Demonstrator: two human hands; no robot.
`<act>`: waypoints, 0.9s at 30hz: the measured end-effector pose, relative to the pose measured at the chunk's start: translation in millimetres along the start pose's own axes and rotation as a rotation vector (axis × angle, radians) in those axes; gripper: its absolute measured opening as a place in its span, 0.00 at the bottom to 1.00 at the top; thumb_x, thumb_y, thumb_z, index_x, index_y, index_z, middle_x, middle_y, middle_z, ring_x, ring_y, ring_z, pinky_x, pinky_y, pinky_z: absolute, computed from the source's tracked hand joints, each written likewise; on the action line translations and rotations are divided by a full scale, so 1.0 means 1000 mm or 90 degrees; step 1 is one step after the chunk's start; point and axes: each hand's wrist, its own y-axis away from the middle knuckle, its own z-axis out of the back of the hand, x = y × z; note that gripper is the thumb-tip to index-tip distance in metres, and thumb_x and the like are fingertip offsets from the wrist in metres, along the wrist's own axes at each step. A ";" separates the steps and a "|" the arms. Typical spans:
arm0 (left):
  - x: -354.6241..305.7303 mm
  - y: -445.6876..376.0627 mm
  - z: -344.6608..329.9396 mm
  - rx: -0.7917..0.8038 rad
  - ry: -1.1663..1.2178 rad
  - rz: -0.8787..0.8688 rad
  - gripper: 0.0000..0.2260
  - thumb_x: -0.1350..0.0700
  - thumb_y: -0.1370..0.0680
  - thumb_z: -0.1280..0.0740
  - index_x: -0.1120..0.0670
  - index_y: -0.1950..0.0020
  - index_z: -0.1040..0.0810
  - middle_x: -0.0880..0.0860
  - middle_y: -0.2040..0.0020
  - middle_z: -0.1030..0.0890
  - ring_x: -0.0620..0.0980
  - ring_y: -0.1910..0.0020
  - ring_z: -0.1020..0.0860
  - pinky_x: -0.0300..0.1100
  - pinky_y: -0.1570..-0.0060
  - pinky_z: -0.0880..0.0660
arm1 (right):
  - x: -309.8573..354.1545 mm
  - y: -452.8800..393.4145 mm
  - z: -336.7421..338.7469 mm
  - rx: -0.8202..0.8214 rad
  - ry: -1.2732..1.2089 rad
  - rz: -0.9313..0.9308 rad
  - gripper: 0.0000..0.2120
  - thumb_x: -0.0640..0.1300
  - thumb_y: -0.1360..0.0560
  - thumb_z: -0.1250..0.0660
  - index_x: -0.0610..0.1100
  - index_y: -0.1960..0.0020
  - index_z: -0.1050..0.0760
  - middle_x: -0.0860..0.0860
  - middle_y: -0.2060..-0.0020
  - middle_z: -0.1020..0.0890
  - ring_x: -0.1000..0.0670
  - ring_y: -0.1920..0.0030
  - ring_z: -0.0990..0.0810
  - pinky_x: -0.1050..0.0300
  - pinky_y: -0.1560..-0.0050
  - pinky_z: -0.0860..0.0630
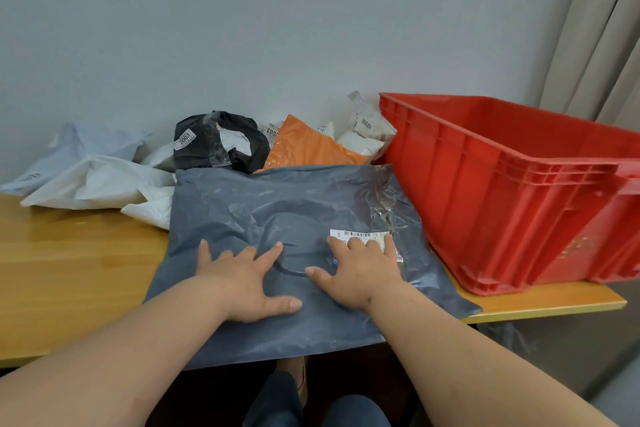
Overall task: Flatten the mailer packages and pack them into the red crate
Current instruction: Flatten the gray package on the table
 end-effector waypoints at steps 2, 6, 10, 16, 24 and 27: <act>0.000 -0.004 0.006 -0.073 0.004 0.012 0.39 0.22 0.30 0.55 0.36 0.22 0.56 0.50 0.21 0.41 0.55 0.23 0.42 0.65 0.27 0.60 | 0.004 -0.001 -0.001 -0.029 0.006 -0.005 0.38 0.75 0.27 0.49 0.54 0.23 0.41 0.45 0.25 0.37 0.41 0.24 0.43 0.34 0.25 0.60; 0.000 -0.013 -0.009 -0.066 0.026 0.017 0.41 0.22 0.30 0.50 0.36 0.22 0.58 0.49 0.20 0.57 0.56 0.21 0.57 0.65 0.28 0.63 | 0.000 0.001 -0.017 0.097 -0.027 -0.010 0.42 0.78 0.30 0.50 0.63 0.21 0.55 0.51 0.20 0.61 0.41 0.21 0.63 0.31 0.27 0.63; 0.006 -0.018 -0.017 0.048 0.120 0.012 0.45 0.21 0.33 0.47 0.34 0.24 0.65 0.44 0.21 0.65 0.53 0.22 0.63 0.66 0.27 0.60 | -0.005 -0.004 -0.018 0.133 -0.034 -0.010 0.43 0.80 0.32 0.50 0.64 0.22 0.54 0.52 0.19 0.55 0.42 0.20 0.58 0.31 0.26 0.61; 0.012 -0.020 0.002 -0.005 0.074 -0.014 0.51 0.16 0.41 0.48 0.34 0.23 0.61 0.48 0.22 0.43 0.56 0.23 0.43 0.63 0.26 0.58 | 0.000 -0.014 0.012 -0.015 -0.033 0.001 0.40 0.76 0.29 0.48 0.53 0.26 0.41 0.47 0.31 0.27 0.43 0.28 0.33 0.37 0.25 0.52; 0.002 -0.024 -0.019 0.025 0.165 0.007 0.46 0.20 0.35 0.46 0.36 0.22 0.56 0.46 0.21 0.65 0.55 0.22 0.64 0.66 0.27 0.60 | -0.006 -0.009 -0.014 0.171 -0.056 -0.017 0.45 0.81 0.33 0.51 0.62 0.21 0.54 0.53 0.20 0.62 0.42 0.21 0.63 0.28 0.27 0.63; 0.003 -0.026 -0.017 0.073 0.166 0.012 0.48 0.19 0.35 0.46 0.37 0.22 0.61 0.45 0.21 0.64 0.54 0.21 0.61 0.68 0.28 0.58 | -0.005 -0.008 -0.013 0.189 -0.065 -0.013 0.45 0.81 0.32 0.51 0.62 0.21 0.55 0.54 0.20 0.61 0.42 0.21 0.62 0.28 0.27 0.63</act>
